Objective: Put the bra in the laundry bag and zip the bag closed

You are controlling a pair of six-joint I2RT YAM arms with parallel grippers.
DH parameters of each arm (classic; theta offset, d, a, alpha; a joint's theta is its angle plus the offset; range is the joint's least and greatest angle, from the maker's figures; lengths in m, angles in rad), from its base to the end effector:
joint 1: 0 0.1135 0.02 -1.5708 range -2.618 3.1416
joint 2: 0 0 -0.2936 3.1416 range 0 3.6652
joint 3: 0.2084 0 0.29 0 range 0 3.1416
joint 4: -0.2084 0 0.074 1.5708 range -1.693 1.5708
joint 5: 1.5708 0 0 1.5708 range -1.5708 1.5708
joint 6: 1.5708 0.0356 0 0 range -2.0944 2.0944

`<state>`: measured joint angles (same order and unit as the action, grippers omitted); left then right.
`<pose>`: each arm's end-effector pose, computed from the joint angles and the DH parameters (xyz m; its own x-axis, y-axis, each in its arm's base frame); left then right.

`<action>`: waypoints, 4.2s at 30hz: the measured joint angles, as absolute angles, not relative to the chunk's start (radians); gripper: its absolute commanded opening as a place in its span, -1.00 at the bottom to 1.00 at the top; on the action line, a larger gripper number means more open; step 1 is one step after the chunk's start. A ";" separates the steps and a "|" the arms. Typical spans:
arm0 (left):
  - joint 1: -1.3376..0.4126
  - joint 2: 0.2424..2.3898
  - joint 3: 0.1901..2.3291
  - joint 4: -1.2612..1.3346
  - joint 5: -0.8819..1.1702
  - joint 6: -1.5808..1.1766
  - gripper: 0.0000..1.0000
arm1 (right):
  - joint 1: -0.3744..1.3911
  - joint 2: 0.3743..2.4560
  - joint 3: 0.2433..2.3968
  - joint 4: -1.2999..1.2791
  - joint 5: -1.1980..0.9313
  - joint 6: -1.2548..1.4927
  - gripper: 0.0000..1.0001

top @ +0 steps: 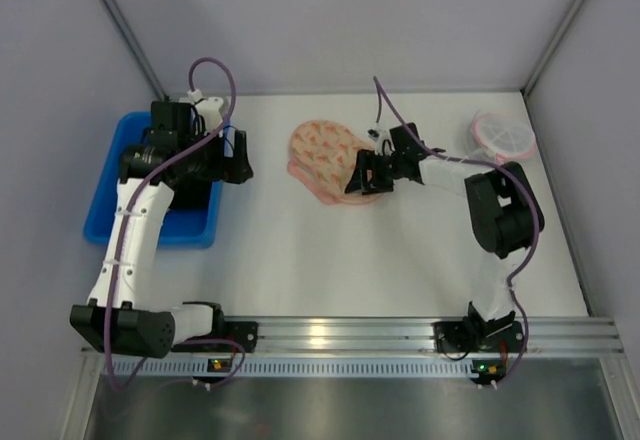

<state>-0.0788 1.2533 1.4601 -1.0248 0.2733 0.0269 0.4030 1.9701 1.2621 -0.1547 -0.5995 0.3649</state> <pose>0.2661 -0.0307 0.4304 -0.7203 0.0829 -0.6887 0.2792 0.9435 -0.1785 0.4115 0.1973 0.1665 -0.8888 -0.0586 -0.4546 -0.3685 0.6813 0.6325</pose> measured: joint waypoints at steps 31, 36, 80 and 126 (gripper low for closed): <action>-0.079 1.262 1.546 -1.012 0.247 -0.054 0.97 | 0.862 2.058 1.560 -0.485 0.199 -0.187 0.13; -0.078 1.262 1.546 -1.012 0.219 -0.054 0.97 | 0.862 2.106 1.560 -0.487 0.257 -0.223 -0.56; -0.076 1.261 1.536 -0.991 0.231 -0.047 0.97 | 0.501 1.784 1.480 -0.461 -0.401 0.166 -1.00; 0.246 1.537 1.663 -0.988 0.255 0.002 0.90 | -0.012 1.558 0.945 -0.662 -0.297 -0.068 -0.75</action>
